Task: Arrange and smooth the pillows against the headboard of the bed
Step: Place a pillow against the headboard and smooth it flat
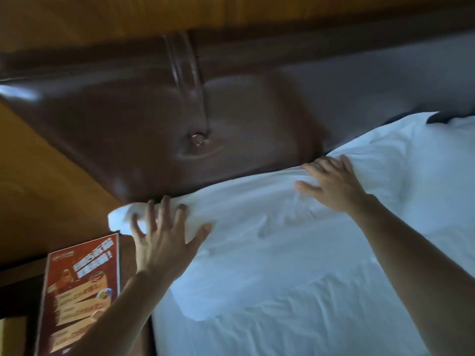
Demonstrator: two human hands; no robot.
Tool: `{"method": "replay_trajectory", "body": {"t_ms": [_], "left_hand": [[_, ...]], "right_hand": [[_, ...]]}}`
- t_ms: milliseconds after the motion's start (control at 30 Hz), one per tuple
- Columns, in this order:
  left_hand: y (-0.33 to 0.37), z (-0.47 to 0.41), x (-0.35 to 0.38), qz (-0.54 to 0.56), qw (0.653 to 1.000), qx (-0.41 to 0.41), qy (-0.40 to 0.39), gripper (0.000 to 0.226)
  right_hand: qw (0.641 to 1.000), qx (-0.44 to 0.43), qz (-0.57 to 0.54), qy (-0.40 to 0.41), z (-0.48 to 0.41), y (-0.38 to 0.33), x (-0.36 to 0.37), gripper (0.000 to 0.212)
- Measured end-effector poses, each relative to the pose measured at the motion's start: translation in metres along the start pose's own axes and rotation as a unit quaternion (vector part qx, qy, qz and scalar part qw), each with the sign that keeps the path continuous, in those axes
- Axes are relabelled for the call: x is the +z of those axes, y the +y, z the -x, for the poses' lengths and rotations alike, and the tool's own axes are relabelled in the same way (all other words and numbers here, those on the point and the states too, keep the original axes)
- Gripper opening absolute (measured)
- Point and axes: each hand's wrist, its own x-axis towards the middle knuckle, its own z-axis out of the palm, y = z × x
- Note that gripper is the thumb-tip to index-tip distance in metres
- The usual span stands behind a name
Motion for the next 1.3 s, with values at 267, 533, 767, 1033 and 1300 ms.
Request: {"method": "replay_trajectory", "body": {"t_ms": [267,533,767,1033,1300], "left_hand": [[0.194,-0.082,0.011,0.094,0.948,0.293,-0.076,0.076],[0.243,-0.105,0.066,0.072,0.963,0.252,-0.066,0.079],[0.239,-0.101,0.085,0.075,0.970,0.232,-0.017,0.087],[0.228,-0.100,0.052,0.037,0.974,0.222,-0.029,0.087],[0.210,-0.095,0.072,0.032,0.973,0.225,-0.049,0.096]], "right_hand": [[0.993,0.058,0.016,0.100,0.008,0.067,0.001,0.062],[0.950,0.256,-0.075,-0.161,-0.005,0.113,0.028,0.107],[0.961,0.149,0.092,-0.213,-0.027,0.103,0.046,0.127],[0.932,0.158,0.033,-0.326,-0.045,0.143,0.040,0.110],[0.943,0.232,0.013,-0.239,-0.010,0.128,0.074,0.122]]}}
